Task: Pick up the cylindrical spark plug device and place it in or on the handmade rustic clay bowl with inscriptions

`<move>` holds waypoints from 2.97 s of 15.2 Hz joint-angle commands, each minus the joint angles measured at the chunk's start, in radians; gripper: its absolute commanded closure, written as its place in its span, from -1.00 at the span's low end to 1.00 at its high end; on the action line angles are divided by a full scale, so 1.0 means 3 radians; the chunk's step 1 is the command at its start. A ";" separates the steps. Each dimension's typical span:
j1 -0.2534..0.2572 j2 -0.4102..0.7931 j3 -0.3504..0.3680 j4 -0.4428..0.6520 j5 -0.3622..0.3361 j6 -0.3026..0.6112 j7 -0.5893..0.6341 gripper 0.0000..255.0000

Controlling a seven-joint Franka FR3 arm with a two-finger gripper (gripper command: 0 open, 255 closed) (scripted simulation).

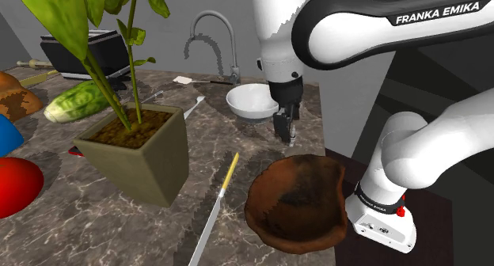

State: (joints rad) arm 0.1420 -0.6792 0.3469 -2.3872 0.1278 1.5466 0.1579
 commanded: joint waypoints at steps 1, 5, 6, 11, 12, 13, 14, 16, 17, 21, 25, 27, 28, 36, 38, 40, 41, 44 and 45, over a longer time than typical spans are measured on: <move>0.0011 -0.0025 0.0009 -0.0106 0.0013 0.0079 -0.0002 -1.00; 0.0021 -0.0054 0.0017 -0.0238 0.0027 0.0182 -0.0008 -1.00; 0.0021 -0.0054 0.0017 -0.0238 0.0027 0.0182 -0.0008 -1.00; 0.0021 -0.0054 0.0017 -0.0237 0.0027 0.0181 -0.0008 -1.00; 0.0021 -0.0054 0.0017 -0.0237 0.0027 0.0181 -0.0008 1.00; 0.0021 -0.0054 0.0017 -0.0237 0.0027 0.0181 -0.0008 1.00; 0.0021 -0.0054 0.0017 -0.0237 0.0027 0.0181 -0.0008 1.00; 0.0021 -0.0054 0.0017 -0.0237 0.0027 0.0181 -0.0008 1.00; 0.0021 -0.0054 0.0017 -0.0237 0.0027 0.0181 -0.0008 1.00; 0.0021 -0.0054 0.0017 -0.0238 0.0027 0.0182 -0.0008 1.00; 0.0009 -0.0053 -0.0012 -0.0060 0.0002 0.0006 -0.0015 1.00; 0.0003 -0.0047 -0.0026 0.0032 -0.0010 -0.0081 -0.0018 1.00; 0.0000 -0.0044 -0.0033 0.0079 -0.0016 -0.0124 -0.0019 1.00; -0.0027 0.0013 -0.0078 0.0473 -0.0063 -0.0463 -0.0028 1.00; -0.0034 0.0034 -0.0087 0.0577 -0.0074 -0.0546 -0.0029 1.00; -0.0041 0.0057 -0.0096 0.0683 -0.0085 -0.0629 -0.0030 1.00; -0.0044 0.0070 -0.0100 0.0737 -0.0091 -0.0671 -0.0030 1.00; -0.0055 0.0113 -0.0110 0.0903 -0.0107 -0.0795 -0.0030 1.00; -0.0059 0.0128 -0.0114 0.0960 -0.0112 -0.0836 -0.0030 1.00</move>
State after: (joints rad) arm 0.1264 -0.6478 0.3148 -2.1189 0.0971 1.3090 0.1501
